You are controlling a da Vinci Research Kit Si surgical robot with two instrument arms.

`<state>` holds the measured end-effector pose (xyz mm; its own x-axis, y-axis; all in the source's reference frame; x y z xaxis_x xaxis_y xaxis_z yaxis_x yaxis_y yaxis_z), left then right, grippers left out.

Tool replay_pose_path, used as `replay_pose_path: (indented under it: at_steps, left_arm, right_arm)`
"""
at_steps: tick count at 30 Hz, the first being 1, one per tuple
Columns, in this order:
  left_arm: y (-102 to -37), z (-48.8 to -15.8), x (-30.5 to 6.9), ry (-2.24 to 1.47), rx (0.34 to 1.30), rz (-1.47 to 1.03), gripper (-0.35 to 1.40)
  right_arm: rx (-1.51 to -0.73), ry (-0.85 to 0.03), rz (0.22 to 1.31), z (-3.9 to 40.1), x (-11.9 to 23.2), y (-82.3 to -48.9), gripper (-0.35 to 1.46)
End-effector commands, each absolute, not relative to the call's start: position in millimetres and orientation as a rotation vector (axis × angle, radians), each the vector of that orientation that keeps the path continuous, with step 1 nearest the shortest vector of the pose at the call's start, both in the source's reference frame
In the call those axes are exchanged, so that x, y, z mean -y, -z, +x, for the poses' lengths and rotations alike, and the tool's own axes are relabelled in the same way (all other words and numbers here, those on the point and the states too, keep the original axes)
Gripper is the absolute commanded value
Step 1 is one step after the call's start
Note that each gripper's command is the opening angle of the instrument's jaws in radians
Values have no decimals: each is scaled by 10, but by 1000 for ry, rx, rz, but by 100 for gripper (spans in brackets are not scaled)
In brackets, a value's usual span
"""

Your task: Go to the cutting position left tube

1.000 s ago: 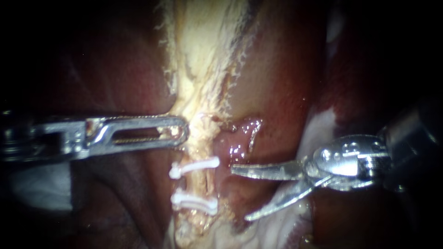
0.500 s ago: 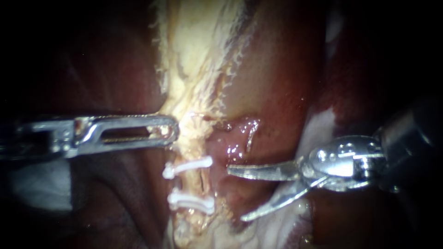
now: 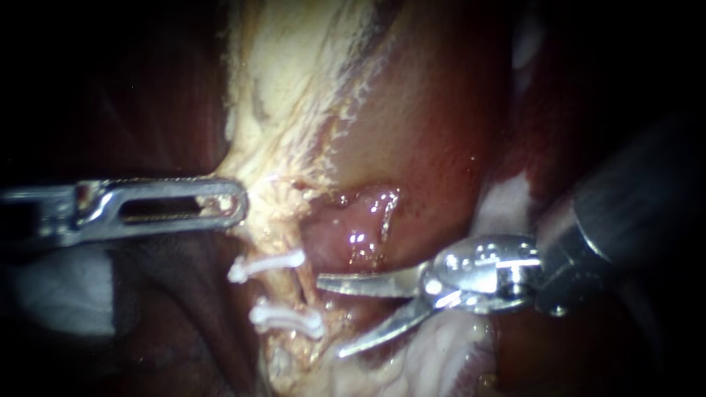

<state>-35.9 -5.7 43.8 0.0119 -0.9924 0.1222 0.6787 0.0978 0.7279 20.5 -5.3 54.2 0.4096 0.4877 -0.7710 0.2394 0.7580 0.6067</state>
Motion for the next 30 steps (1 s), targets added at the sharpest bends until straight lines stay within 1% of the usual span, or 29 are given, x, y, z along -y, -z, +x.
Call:
replay_pose_path:
  at_steps: [1, 10, 16, 30]
  left_arm:
    - [-436, -358, 57, 1412, 726, 552, -23]
    - [-426, -354, 56, 1419, 734, 547, -23]
    - [-422, -351, 53, 1423, 736, 542, -23]
    - [-414, -350, 53, 1428, 743, 541, -23]
  right_arm:
    - [-1160, -180, 745, 207, 54, -546, 138]
    - [-1134, -187, 756, 229, 63, -572, 138]
    - [-1114, -188, 762, 233, 66, -581, 138]
    - [-1103, -189, 763, 244, 68, -596, 138]
